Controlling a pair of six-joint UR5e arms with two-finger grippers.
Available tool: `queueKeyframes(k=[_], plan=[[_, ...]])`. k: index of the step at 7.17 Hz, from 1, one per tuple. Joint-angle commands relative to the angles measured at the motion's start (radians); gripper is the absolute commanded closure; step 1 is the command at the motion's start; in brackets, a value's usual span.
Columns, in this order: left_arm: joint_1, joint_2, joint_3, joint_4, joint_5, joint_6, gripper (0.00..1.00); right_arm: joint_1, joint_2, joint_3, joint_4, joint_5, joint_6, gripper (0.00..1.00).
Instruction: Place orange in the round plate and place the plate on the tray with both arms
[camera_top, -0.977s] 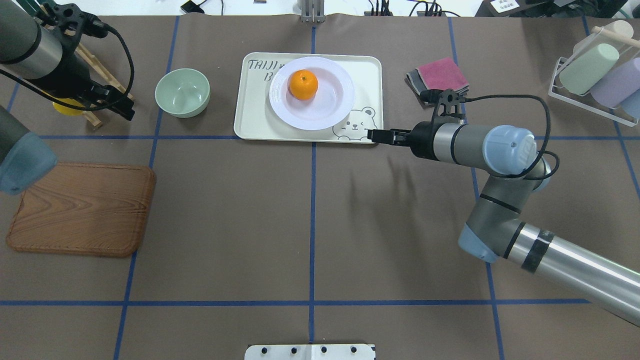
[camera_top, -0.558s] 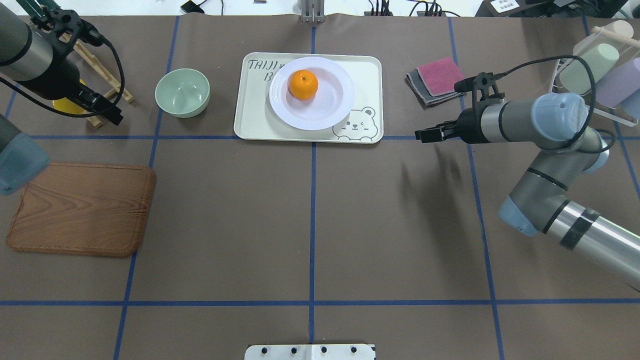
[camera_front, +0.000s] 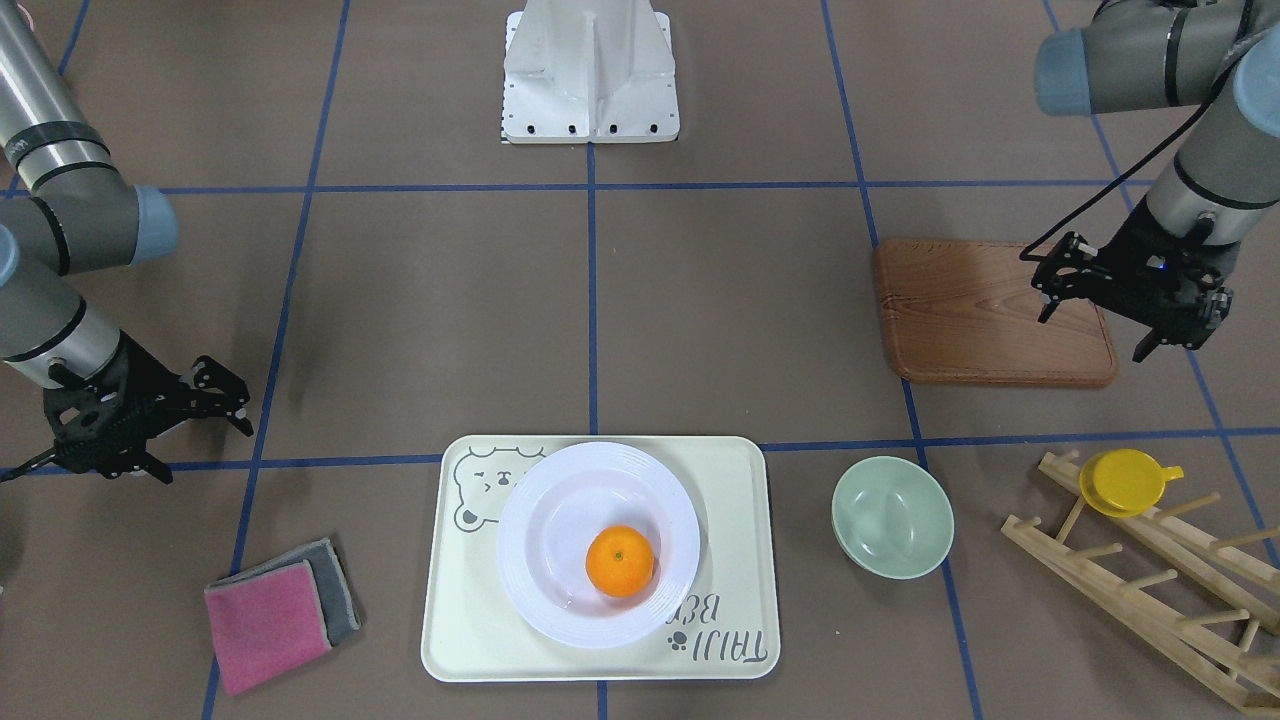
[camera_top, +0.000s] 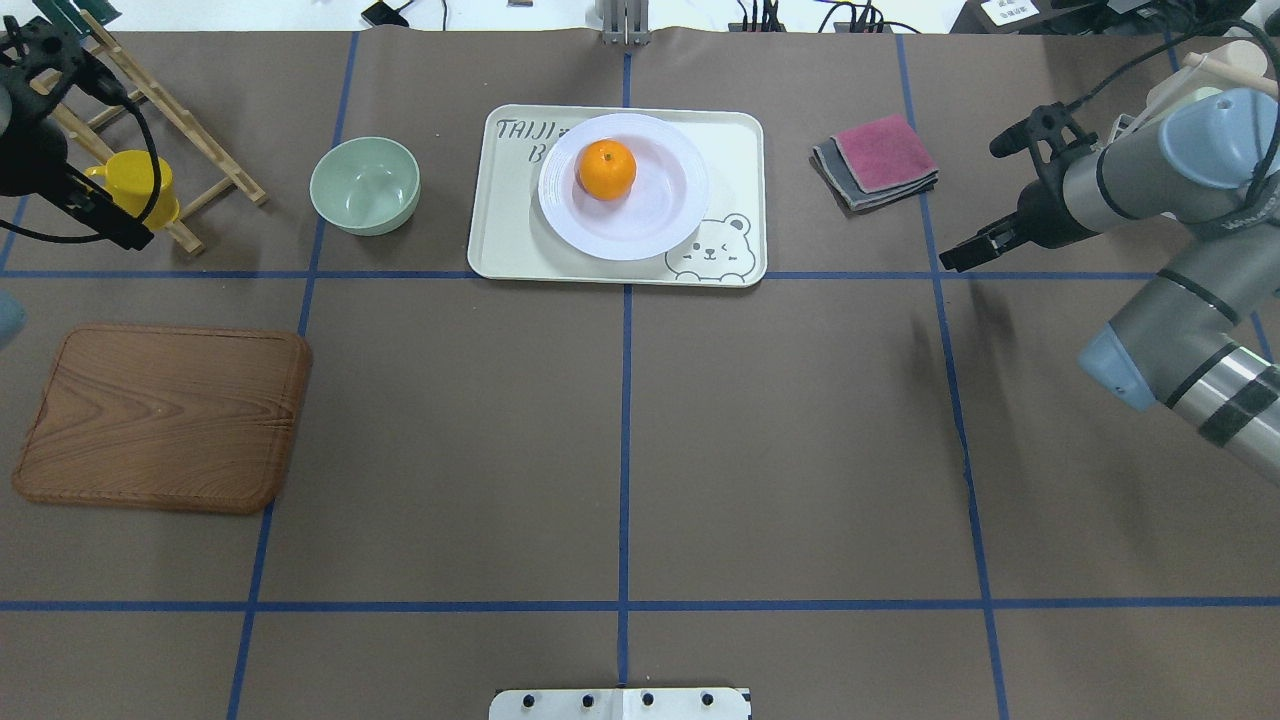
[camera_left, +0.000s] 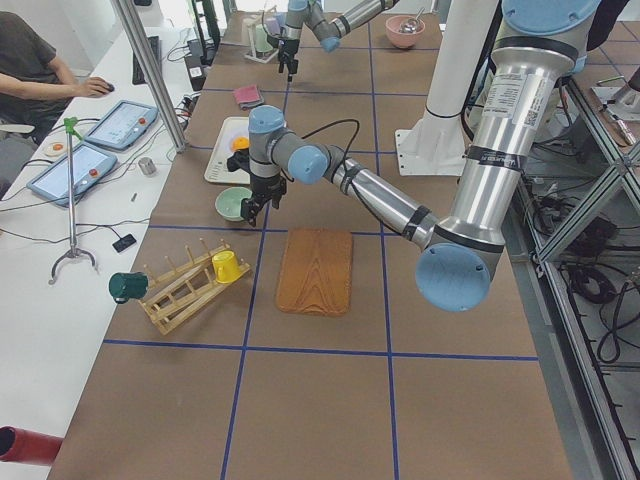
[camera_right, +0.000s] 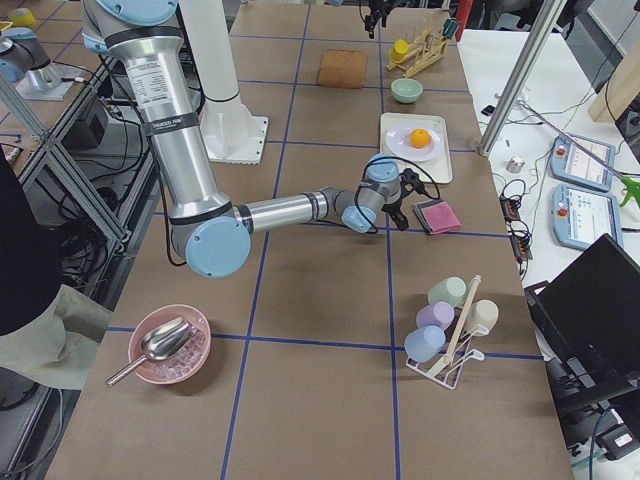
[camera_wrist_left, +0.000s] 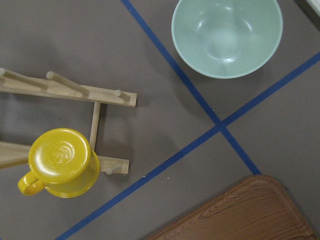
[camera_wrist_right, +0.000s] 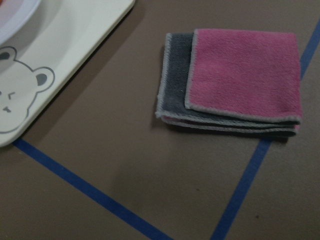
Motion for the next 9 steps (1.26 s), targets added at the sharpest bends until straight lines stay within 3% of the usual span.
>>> queueKeyframes(k=[1,3,5,6,7,9], plan=[[-0.061,0.046,-0.001,0.003,-0.048,0.083,0.01,0.1,-0.025,0.005,-0.199,0.09,-0.232,0.0],[-0.097,0.076,0.005,0.024,-0.046,0.164,0.01,0.16,-0.043,0.005,-0.371,0.094,-0.449,0.0],[-0.138,0.107,0.049,0.018,-0.053,0.259,0.01,0.21,0.011,0.014,-0.602,0.091,-0.599,0.0],[-0.169,0.107,0.071,0.02,-0.063,0.275,0.01,0.242,0.012,0.067,-0.654,0.091,-0.61,0.0],[-0.207,0.107,0.123,0.014,-0.147,0.328,0.01,0.265,-0.038,0.157,-0.697,0.095,-0.61,0.0],[-0.266,0.107,0.184,0.014,-0.188,0.413,0.01,0.286,-0.245,0.431,-0.786,0.086,-0.608,0.0]])
